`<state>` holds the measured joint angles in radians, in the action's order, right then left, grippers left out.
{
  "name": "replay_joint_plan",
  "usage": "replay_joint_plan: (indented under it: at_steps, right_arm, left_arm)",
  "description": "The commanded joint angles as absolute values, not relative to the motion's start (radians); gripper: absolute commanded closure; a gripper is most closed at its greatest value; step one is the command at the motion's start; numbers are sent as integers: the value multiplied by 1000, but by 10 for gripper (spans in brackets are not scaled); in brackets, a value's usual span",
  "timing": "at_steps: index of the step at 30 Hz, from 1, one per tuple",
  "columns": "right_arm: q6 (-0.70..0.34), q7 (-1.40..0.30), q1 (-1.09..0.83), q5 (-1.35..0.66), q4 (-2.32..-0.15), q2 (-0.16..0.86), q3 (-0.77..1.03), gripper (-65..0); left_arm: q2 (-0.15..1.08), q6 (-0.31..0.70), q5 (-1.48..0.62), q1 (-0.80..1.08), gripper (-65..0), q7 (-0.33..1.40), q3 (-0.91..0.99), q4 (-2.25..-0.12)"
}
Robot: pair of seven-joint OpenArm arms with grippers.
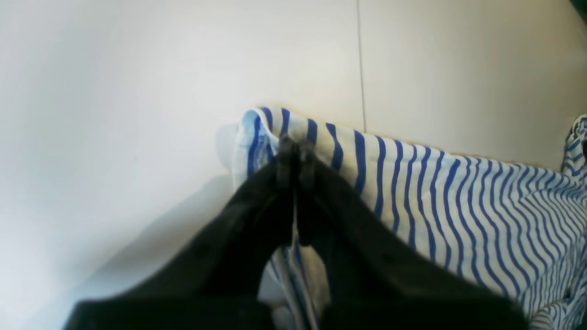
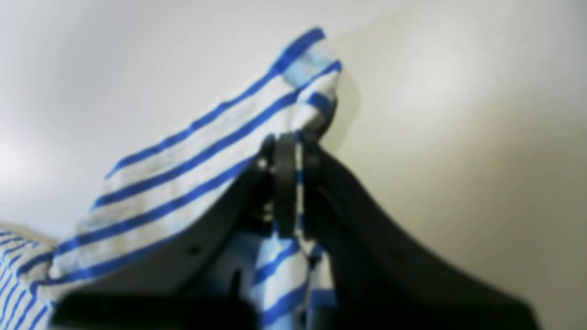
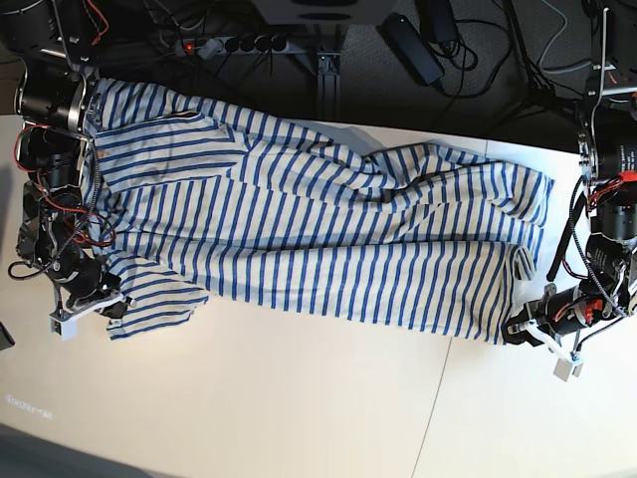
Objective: Fold the T-shirt properly
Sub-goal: 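Grasp the shirt ends and pull them apart to straighten the strip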
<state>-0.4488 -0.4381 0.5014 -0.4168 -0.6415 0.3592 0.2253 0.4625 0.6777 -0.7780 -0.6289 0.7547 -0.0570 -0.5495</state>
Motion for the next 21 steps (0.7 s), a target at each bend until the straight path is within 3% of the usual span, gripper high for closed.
replay_joint_plan:
  at_steps: [1, 9, 15, 21]
  right_arm:
    - [-522, -484, 507, -381, -641, 361, 222, 0]
    - [-529, -545, 499, -410, -759, 371, 222, 0]
    - [-532, -700, 430, -538, -969, 374, 222, 0]
    - [-532, -716, 315, -669, -1126, 414, 222, 0]
  left_arm:
    - [477, 698, -793, -662, 0, 736, -51, -562]
    - [483, 698, -803, -662, 0, 788, -51, -562]
    - [511, 698, -1008, -662, 0, 943, -51, -566]
    - [564, 698, -1157, -661, 0, 1097, -51, -623]
